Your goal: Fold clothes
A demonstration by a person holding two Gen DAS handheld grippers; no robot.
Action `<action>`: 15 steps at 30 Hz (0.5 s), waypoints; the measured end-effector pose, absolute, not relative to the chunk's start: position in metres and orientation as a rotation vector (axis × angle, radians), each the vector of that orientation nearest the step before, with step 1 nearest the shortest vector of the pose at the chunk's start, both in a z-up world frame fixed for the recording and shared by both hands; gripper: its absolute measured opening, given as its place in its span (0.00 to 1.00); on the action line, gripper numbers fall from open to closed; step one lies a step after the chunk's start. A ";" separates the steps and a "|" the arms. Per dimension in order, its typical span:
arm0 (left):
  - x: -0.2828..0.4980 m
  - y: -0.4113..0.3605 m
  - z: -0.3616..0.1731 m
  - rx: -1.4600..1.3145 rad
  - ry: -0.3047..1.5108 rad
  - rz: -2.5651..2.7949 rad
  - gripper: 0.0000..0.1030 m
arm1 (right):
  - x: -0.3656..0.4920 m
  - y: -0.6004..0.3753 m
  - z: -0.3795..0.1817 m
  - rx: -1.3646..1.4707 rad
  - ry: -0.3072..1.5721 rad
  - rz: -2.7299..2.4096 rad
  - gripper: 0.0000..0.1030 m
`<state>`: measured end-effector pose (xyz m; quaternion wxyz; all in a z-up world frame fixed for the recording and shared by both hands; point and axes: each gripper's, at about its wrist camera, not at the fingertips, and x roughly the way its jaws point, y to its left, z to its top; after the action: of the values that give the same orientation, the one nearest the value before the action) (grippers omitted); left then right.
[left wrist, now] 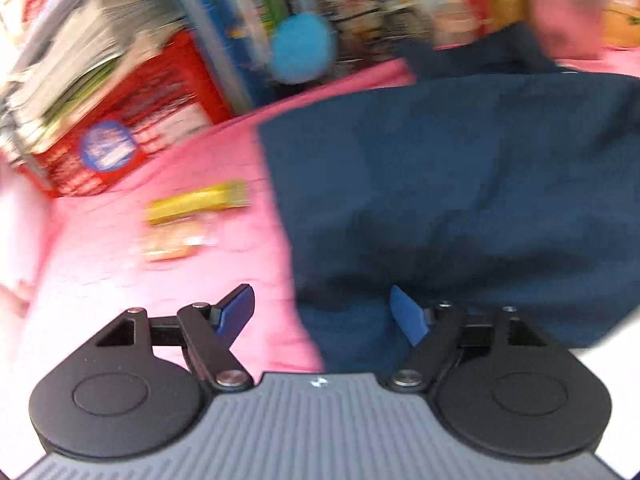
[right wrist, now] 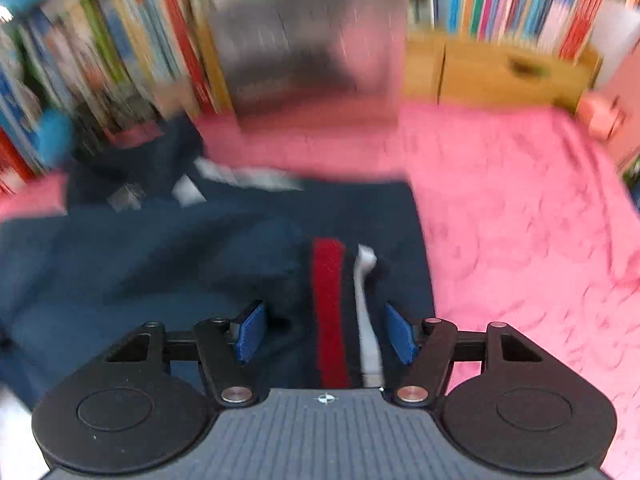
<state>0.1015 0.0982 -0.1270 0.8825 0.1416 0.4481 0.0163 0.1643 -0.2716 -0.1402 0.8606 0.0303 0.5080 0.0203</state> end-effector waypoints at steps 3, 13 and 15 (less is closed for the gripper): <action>0.107 0.108 -0.110 0.306 0.920 0.101 0.73 | 0.162 -0.259 -0.129 -0.015 1.050 0.019 0.62; 0.113 0.081 -0.062 0.005 0.781 -0.215 0.72 | 0.133 -0.239 -0.078 -0.030 0.866 0.188 0.53; 0.122 0.064 -0.082 0.037 0.829 -0.225 0.72 | 0.150 -0.228 -0.095 -0.060 0.890 0.200 0.53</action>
<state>0.1218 0.0639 -0.0824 0.9090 0.0178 0.4019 -0.1091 0.1497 -0.2275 -0.0952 0.8973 -0.0292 0.4298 0.0967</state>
